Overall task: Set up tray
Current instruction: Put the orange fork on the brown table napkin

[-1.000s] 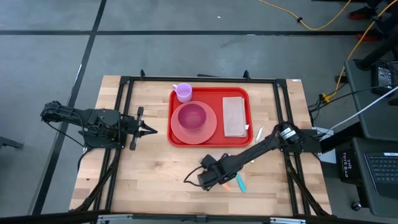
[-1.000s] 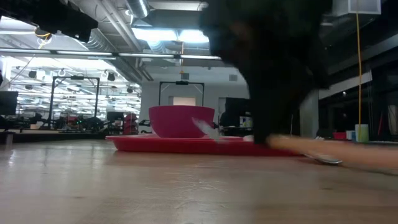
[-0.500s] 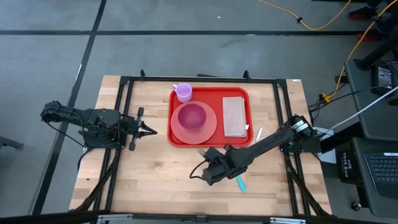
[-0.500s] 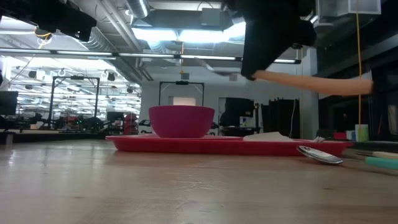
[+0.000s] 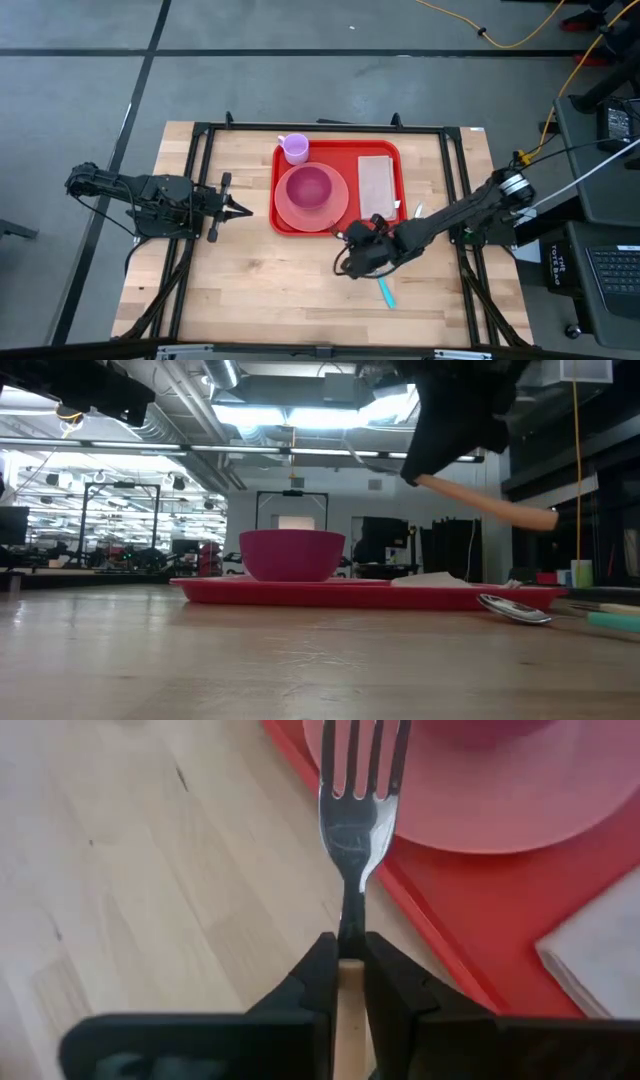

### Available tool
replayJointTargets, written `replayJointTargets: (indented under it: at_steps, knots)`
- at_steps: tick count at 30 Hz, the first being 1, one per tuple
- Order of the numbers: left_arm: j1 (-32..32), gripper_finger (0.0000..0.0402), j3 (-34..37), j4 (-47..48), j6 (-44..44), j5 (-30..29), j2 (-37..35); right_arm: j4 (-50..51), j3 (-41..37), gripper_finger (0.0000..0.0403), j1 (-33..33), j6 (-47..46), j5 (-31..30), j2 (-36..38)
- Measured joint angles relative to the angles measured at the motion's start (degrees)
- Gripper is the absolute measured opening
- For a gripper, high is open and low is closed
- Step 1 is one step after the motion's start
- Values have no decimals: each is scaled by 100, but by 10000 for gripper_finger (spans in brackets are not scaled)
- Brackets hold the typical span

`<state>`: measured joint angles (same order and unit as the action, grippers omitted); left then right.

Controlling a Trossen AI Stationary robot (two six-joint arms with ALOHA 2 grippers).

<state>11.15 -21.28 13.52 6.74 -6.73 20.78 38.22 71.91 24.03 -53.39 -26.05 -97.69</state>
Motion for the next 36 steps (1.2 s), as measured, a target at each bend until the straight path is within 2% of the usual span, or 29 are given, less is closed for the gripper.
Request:
replayJointTargets:
  at_steps: [5,13,20,29,36]
  knots:
    - [1,6,0,-9,0,-14,0,-1030,-966,36,-168,489,-210,514]
    - [1,1,0,5,-12,-111,0,-2356,-1965,36,-360,2404,-301,1191]
    - [-1,7,0,2,4,-584,38,-3916,-2974,36,-560,3037,-290,1521]
    - [1,8,2,9,4,-1489,37,-4381,-2974,36,-750,3426,-240,1530]
    - [1,4,2,7,2,-1518,37,-4570,-2871,36,-959,4038,-109,1534]
